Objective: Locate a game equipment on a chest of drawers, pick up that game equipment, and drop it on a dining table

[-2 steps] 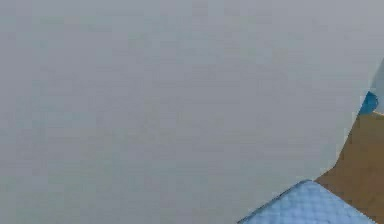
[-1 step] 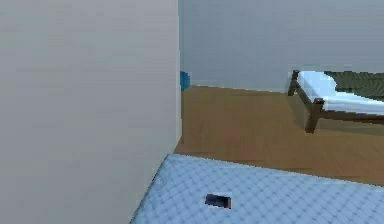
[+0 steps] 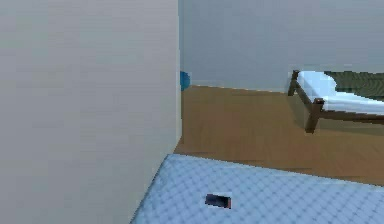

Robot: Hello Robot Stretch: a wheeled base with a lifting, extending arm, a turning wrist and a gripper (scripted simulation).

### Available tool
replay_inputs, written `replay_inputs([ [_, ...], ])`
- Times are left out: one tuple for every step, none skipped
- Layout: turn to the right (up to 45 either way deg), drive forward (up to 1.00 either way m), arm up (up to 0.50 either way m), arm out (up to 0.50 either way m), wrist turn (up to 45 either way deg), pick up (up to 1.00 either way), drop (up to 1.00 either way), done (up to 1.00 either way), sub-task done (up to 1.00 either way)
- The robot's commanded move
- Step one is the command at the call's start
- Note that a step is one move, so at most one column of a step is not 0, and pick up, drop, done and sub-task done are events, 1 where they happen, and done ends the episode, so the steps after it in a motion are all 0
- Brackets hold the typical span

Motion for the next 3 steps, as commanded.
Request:
replay_inputs([
  [-45.0,0.0,0.0,0.0,0.0,0.0,0.0,0.0,0.0],
  [-45.0,0.0,0.0,0.0,0.0,0.0,0.0,0.0,0.0],
  [0.0,0.4,0.0,0.0,0.0,0.0,0.0,0.0,0.0],
])
